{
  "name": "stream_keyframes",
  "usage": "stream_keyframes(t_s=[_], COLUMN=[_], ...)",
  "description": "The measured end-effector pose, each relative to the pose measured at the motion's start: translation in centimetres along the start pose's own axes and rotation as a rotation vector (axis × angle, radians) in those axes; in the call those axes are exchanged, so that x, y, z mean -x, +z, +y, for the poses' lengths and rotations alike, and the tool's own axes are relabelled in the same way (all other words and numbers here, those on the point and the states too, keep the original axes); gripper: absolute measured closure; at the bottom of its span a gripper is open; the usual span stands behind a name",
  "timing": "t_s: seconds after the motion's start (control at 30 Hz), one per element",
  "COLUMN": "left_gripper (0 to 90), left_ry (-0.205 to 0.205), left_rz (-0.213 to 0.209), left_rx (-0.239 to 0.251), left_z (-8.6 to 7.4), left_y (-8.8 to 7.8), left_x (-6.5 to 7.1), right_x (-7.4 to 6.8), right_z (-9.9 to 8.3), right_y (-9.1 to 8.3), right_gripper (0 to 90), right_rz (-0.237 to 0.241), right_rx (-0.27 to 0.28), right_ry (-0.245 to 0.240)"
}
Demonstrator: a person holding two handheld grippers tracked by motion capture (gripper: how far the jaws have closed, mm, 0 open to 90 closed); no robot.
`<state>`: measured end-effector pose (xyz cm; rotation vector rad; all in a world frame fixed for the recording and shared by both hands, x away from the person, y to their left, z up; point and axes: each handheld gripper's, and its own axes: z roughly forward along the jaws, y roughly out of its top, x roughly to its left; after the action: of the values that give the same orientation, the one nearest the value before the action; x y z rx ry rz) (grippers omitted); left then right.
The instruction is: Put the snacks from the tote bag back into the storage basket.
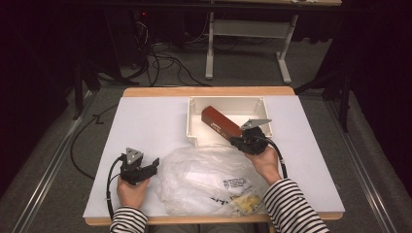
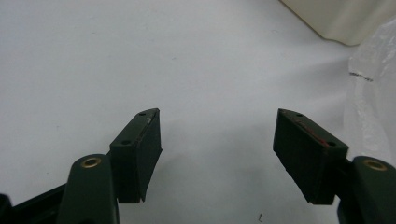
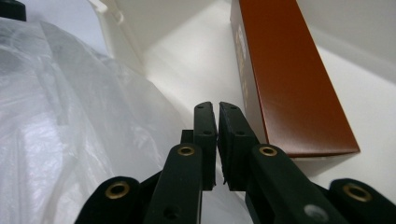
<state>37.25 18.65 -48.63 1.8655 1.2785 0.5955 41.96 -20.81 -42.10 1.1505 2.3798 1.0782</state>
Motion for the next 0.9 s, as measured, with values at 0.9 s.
stream_keyframes(t_s=[0.9], left_gripper=[32.7], left_ry=[0.005], left_rz=[0.003], left_rx=[-0.003], left_z=[0.0], left_y=[0.0], left_x=[0.0], right_x=[1.2], right_z=[-0.1], right_y=[3.1], right_gripper=[90.0], right_rz=[-0.074], right_rx=[-0.089], right_ry=[0.062])
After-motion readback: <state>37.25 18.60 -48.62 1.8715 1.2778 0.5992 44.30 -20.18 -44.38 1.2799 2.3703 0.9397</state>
